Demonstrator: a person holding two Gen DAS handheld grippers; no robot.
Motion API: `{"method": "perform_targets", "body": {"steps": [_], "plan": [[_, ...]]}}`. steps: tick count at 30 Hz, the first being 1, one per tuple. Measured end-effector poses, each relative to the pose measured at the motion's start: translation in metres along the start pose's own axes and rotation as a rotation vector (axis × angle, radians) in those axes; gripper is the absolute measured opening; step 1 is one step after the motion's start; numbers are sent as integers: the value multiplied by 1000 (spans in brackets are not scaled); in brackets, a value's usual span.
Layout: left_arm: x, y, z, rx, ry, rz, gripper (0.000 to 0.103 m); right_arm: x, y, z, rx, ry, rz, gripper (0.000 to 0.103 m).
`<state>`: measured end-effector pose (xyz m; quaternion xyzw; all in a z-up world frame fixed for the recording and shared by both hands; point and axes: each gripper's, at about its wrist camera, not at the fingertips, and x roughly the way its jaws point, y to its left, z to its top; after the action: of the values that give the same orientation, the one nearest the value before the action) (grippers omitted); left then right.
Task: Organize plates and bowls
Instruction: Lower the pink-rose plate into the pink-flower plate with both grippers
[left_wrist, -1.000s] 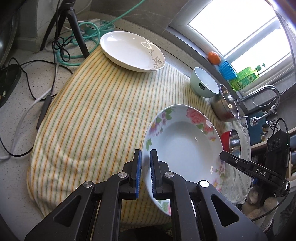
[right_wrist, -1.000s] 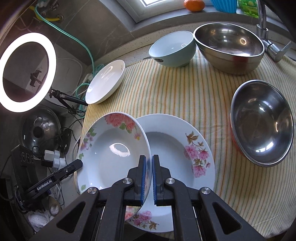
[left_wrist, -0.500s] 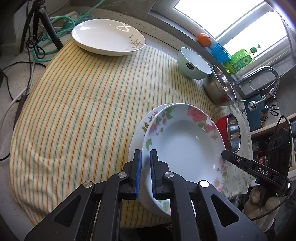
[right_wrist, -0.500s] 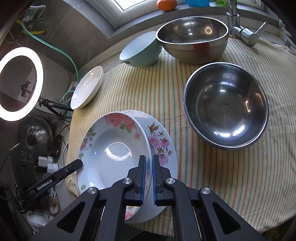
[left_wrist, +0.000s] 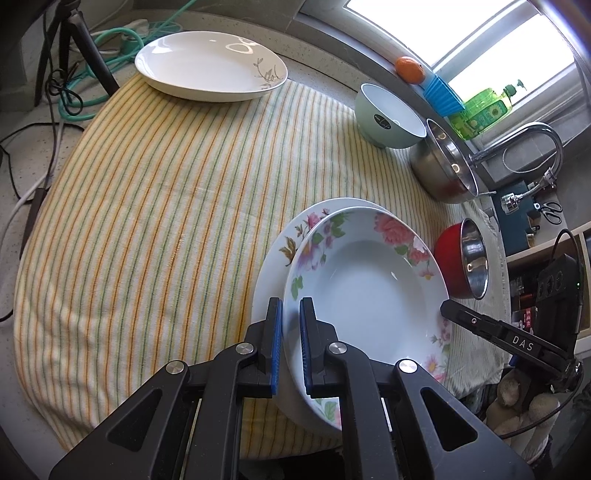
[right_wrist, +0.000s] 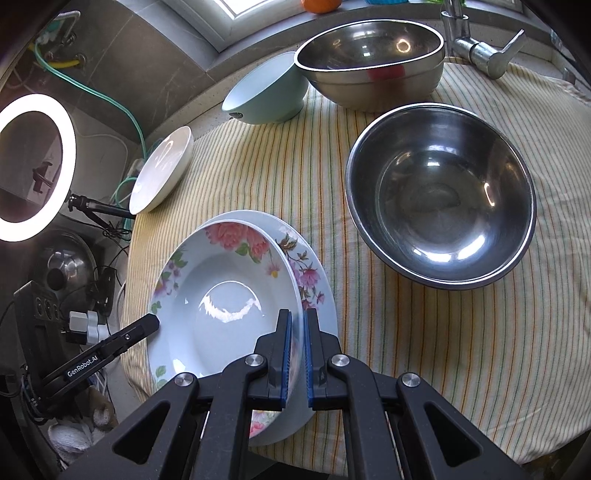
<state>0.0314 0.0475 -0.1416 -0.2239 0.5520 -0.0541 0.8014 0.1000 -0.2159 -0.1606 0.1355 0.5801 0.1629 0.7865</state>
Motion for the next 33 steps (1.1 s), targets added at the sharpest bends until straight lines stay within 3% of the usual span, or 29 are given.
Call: {"method": "perform_targets", "body": {"steps": [22,33], "plan": [[2,1,-2,1,8,-6,7,7,5,0,-41,4,-45,9],[-31,18,-2,-31,-64,13,7,-21,3,-7,-52,-64,-66,10]]}}
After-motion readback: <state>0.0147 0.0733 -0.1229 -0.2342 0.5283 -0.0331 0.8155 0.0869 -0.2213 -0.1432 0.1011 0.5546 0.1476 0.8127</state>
